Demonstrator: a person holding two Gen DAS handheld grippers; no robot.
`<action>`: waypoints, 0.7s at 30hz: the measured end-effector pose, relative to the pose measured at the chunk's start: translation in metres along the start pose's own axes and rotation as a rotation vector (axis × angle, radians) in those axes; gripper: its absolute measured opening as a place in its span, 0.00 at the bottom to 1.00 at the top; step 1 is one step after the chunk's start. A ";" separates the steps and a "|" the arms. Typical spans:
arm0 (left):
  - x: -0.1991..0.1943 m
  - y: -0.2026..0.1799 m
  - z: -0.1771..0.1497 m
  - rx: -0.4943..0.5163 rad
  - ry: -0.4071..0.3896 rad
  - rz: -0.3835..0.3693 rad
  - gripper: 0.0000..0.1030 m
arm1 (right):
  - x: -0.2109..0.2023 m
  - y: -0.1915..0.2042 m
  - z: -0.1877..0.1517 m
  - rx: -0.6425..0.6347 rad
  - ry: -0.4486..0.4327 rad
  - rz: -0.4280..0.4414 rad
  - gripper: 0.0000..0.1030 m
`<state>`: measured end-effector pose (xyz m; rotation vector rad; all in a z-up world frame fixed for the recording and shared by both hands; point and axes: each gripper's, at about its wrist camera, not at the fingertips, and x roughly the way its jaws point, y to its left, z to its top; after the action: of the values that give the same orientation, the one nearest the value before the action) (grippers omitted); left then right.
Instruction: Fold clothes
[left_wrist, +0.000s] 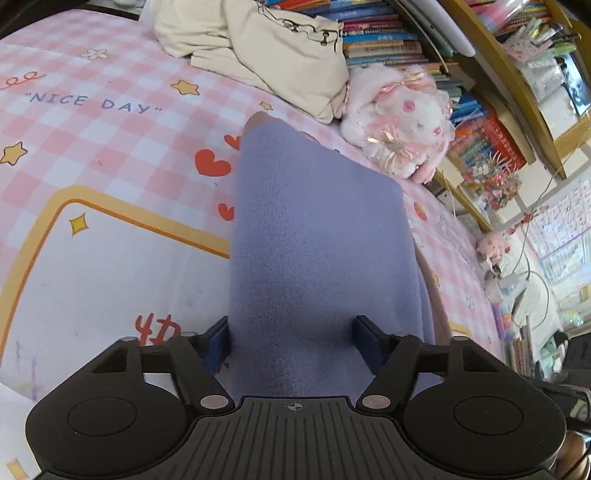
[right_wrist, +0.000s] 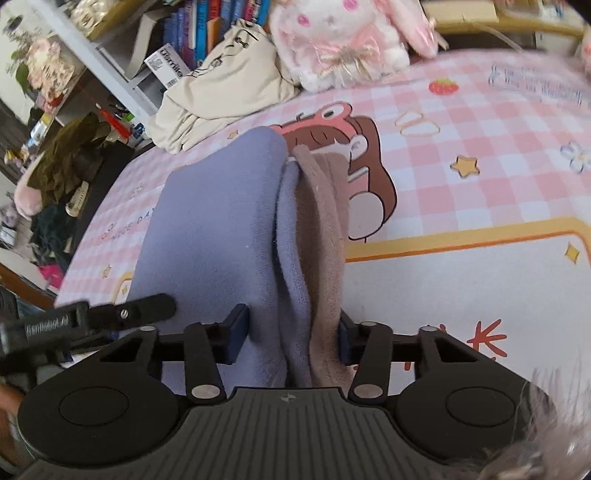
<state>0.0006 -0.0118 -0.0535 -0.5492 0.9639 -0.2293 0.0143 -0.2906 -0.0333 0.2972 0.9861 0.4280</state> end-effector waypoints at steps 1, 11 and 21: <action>-0.001 0.000 0.001 0.011 0.005 -0.001 0.58 | -0.002 0.006 -0.002 -0.026 -0.013 -0.019 0.33; -0.021 -0.016 -0.006 0.264 0.116 0.022 0.49 | -0.022 0.037 -0.030 -0.144 0.053 -0.075 0.27; -0.016 0.017 -0.004 0.147 0.180 -0.075 0.69 | -0.019 0.007 -0.041 0.135 0.104 -0.002 0.56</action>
<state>-0.0126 0.0077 -0.0532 -0.4350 1.0915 -0.4194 -0.0310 -0.2917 -0.0380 0.3990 1.1191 0.3789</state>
